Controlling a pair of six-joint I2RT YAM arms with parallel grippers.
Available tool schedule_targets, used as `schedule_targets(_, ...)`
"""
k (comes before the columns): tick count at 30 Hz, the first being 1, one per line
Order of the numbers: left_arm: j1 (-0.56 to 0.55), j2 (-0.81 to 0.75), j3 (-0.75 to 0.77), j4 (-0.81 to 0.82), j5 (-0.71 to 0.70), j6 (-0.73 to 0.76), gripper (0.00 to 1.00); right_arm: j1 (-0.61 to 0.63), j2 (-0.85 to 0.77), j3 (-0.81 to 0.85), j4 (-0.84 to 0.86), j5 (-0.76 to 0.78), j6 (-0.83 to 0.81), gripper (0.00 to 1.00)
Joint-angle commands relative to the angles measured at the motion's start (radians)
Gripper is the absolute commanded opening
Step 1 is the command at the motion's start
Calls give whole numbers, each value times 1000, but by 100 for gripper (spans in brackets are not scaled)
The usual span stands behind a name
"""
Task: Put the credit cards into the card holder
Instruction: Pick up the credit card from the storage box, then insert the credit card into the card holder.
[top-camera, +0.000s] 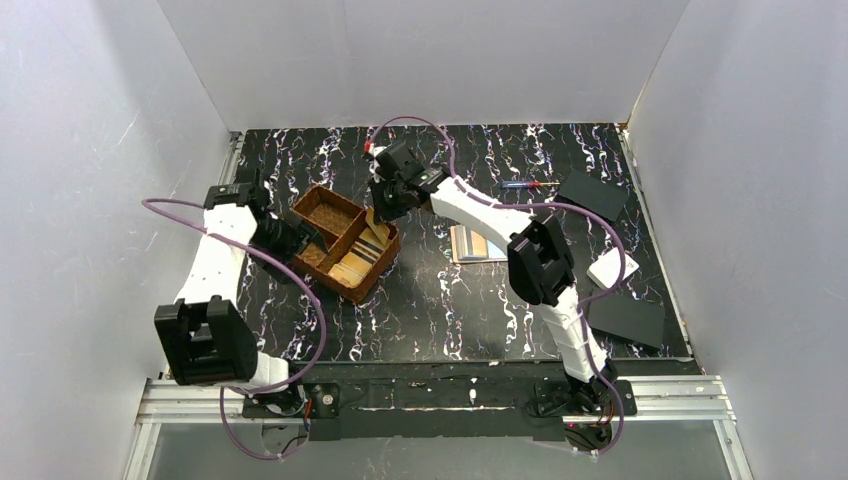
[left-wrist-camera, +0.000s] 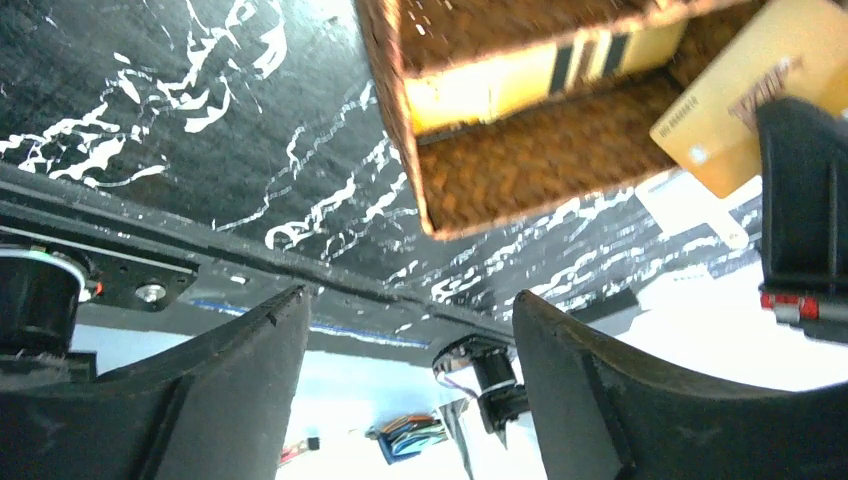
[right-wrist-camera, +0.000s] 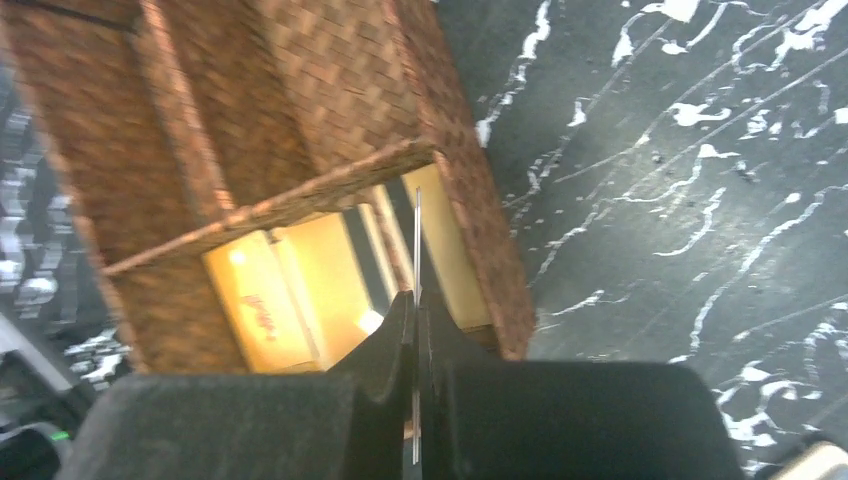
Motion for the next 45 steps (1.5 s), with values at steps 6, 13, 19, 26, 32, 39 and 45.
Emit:
schedule_targets(6, 3, -132, 152, 4, 287, 165, 77, -73, -182, -277, 573, -477, 556, 3)
schedule_targets(13, 5, -310, -23, 395, 431, -60, 66, -111, -274, -585, 1011, -560, 1100, 2)
schedule_targets(19, 4, -457, -185, 529, 317, -212, 66, -128, -254, -686, 1204, -610, 1385, 2)
schedule_targets(26, -28, -488, -290, 597, 198, -297, 57, -124, -254, -853, 1488, -573, 1610, 1)
schedule_targets(32, -31, -409, -350, 795, 290, -342, 58, -123, -249, -898, 1589, -542, 1676, 1)
schedule_targets(39, -39, -351, -453, 1045, 394, -482, 59, -110, -277, -921, 1591, -502, 1672, 1)
schedule_targets(45, -46, -351, -482, 1178, 412, -461, 63, -96, -282, -913, 1562, -495, 1612, 5)
